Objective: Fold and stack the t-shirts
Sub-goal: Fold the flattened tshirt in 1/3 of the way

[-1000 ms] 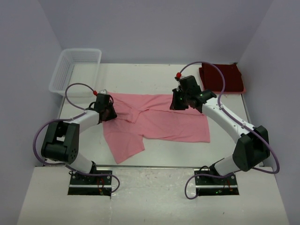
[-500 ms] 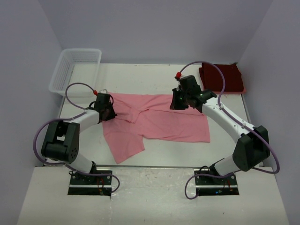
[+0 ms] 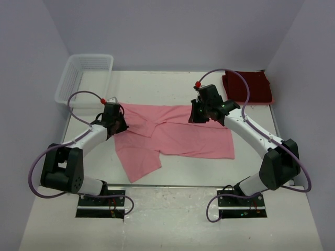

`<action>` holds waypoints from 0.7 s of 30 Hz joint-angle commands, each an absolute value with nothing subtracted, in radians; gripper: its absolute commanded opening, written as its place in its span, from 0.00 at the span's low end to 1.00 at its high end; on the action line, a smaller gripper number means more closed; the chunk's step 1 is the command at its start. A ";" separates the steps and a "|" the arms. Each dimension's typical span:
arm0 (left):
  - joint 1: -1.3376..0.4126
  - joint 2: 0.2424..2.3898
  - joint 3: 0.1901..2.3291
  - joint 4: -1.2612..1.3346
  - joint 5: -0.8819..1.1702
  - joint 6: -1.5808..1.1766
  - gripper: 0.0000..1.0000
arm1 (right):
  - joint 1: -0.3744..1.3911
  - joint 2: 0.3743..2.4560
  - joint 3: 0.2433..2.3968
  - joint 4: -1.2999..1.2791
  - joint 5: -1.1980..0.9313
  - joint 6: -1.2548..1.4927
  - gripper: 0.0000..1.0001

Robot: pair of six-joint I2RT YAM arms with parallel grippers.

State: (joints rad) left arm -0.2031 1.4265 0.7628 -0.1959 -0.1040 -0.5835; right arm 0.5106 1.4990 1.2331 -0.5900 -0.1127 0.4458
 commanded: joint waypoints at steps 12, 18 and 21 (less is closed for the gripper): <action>-0.285 1.373 0.637 -0.206 -0.132 -0.664 0.04 | 0.517 1.499 1.244 -0.563 -0.103 0.456 0.00; -0.324 1.374 0.612 -0.198 -0.167 -0.692 0.04 | 0.540 1.551 1.246 -0.526 -0.152 0.446 0.00; -0.325 1.364 0.607 -0.209 -0.201 -0.703 0.16 | 0.561 1.592 1.265 -0.506 -0.179 0.442 0.00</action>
State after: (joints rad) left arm -0.3210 1.3964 0.6205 -0.2104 -0.1421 -0.6712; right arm 0.5385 1.5539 1.2335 -0.5533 -0.1333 0.4461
